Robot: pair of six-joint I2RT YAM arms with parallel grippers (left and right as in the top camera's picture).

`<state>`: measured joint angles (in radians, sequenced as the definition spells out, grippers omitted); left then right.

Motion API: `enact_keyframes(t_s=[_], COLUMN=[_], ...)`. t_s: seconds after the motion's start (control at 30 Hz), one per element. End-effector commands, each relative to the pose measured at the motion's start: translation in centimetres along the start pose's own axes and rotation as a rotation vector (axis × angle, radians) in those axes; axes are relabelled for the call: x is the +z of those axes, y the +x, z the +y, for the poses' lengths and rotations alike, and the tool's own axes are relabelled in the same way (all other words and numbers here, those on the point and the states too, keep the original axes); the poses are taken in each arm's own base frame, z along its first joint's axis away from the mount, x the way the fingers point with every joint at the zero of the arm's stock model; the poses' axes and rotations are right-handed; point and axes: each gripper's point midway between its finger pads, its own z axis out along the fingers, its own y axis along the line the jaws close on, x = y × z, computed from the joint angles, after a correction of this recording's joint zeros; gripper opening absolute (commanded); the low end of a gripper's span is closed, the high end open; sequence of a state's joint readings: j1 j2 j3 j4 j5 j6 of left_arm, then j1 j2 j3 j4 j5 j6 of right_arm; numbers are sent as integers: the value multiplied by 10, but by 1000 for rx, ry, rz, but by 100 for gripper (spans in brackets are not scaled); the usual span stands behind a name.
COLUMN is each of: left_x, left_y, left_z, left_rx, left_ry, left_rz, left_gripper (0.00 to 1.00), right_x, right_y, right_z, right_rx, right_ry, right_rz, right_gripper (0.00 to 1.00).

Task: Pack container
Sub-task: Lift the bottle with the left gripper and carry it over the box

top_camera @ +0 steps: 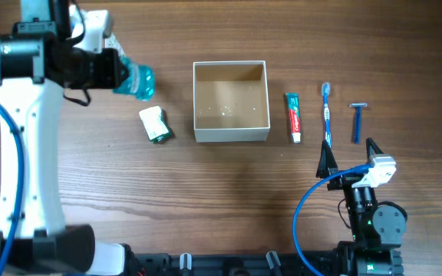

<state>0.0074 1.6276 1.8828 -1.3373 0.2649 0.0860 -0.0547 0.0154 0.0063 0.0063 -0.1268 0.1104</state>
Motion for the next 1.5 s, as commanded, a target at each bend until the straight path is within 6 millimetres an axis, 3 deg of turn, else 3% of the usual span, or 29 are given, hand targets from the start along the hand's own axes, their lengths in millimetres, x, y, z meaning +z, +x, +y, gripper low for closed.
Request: enact_keyframes(t_s=[0.0, 0.13, 0.33, 0.5, 0.57, 0.87, 1.13, 1.47], left_x=[-29, -23, 9, 43, 66, 102, 119, 146], left_y=[-27, -44, -58, -58, -53, -47, -35, -20], left_z=[-52, -91, -119, -140, -136, -120, -117, -129], left_rx=[12, 106, 86, 45, 35, -32, -80, -51], left_ry=[101, 153, 129, 146, 66, -82, -102, -111], left_rz=[-167, -232, -249, -204, -173, -132, -73, -7], left_gripper=[4, 4, 4, 4, 4, 4, 4, 4], right_x=[0, 0, 0, 0, 0, 0, 0, 0], right_y=[-1, -1, -1, -1, -1, -1, -1, -1], right_z=[1, 1, 1, 1, 1, 1, 1, 1], right_rx=[-4, -4, -4, -4, -4, -4, -4, -4], right_ry=[-4, -5, -4, -4, -5, -5, -5, -5], right_rz=[-5, -5, -5, -5, -5, -5, -5, -6], right_gripper=[100, 100, 100, 100, 100, 100, 100, 100])
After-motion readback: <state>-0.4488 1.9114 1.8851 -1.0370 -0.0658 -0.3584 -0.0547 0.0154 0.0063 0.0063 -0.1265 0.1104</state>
